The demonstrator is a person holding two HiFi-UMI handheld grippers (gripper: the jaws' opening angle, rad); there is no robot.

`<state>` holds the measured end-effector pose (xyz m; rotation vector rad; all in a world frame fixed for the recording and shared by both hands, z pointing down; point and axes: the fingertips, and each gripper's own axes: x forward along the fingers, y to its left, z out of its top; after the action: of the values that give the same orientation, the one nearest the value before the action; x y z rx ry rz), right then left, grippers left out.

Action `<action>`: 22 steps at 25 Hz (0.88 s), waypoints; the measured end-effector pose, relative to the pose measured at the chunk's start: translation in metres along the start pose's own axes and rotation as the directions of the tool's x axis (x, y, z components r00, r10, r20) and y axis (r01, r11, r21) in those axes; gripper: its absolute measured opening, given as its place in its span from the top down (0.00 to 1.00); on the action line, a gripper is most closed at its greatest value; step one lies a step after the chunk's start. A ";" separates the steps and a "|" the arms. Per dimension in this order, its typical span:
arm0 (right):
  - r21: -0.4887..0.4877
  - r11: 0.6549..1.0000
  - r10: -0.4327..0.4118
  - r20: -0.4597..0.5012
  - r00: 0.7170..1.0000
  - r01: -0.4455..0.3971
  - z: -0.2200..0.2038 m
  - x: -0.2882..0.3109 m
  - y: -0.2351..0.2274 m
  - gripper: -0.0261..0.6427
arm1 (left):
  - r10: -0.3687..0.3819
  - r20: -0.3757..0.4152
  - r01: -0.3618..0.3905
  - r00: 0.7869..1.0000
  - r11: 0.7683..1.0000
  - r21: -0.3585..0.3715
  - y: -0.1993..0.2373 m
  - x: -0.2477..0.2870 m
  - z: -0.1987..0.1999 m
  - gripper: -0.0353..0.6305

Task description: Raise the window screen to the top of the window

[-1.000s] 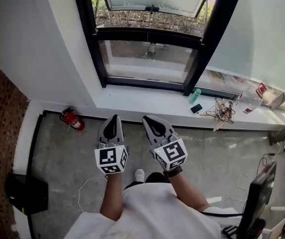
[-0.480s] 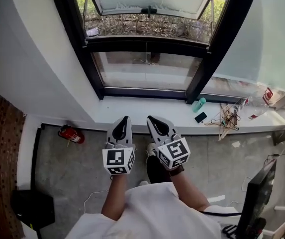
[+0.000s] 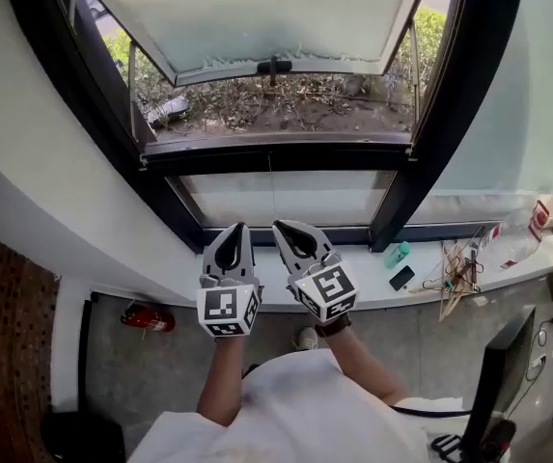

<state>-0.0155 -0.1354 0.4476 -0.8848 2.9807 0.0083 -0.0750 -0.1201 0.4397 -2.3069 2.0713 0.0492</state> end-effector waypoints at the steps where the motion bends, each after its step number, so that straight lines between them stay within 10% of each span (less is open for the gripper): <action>1: 0.016 1.000 -0.012 -0.004 1.000 0.012 -0.003 0.006 -0.014 0.96 | 0.001 0.000 -0.001 1.000 1.000 0.003 0.002 0.013 0.000 0.95; 13: 0.121 0.981 -0.135 -0.127 0.983 0.151 -0.057 0.057 -0.101 0.96 | -0.044 -0.133 0.056 0.990 0.995 0.085 0.047 0.112 -0.048 0.94; 22: 0.152 0.954 -0.229 -0.190 0.955 0.259 -0.084 0.074 -0.122 0.96 | -0.070 -0.302 0.200 0.951 0.885 0.421 0.079 0.161 -0.089 0.94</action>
<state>-0.0133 -0.2787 0.5295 -1.2832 2.9355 -0.3485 -0.1365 -0.2930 0.5197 -2.2470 1.7639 -0.7223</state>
